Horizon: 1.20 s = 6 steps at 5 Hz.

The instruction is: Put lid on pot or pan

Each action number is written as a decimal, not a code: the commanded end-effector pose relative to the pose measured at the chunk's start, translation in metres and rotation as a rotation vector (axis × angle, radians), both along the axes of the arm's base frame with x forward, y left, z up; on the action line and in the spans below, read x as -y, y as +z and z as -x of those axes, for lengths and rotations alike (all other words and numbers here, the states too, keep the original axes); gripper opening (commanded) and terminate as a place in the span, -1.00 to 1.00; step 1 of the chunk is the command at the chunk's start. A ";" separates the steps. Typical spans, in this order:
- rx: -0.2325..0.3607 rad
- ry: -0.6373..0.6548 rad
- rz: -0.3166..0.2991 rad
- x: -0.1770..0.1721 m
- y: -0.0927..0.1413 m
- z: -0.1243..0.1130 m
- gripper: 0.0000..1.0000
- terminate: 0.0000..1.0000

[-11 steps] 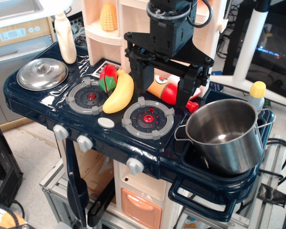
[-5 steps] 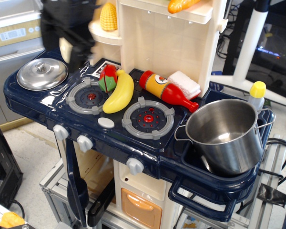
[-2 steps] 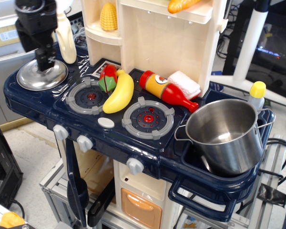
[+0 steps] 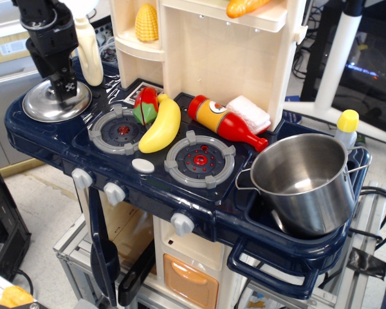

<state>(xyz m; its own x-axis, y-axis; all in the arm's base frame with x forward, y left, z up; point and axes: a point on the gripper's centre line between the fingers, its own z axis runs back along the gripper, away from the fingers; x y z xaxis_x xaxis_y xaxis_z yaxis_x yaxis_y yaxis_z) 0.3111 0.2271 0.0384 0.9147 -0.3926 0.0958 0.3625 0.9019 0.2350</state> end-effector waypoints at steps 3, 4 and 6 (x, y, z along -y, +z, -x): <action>-0.066 0.138 0.059 0.016 0.061 0.001 -1.00 -1.00; -0.064 0.289 0.169 0.058 0.110 0.005 -1.00 -1.00; 0.042 0.586 0.358 0.144 0.137 -0.020 -1.00 -1.00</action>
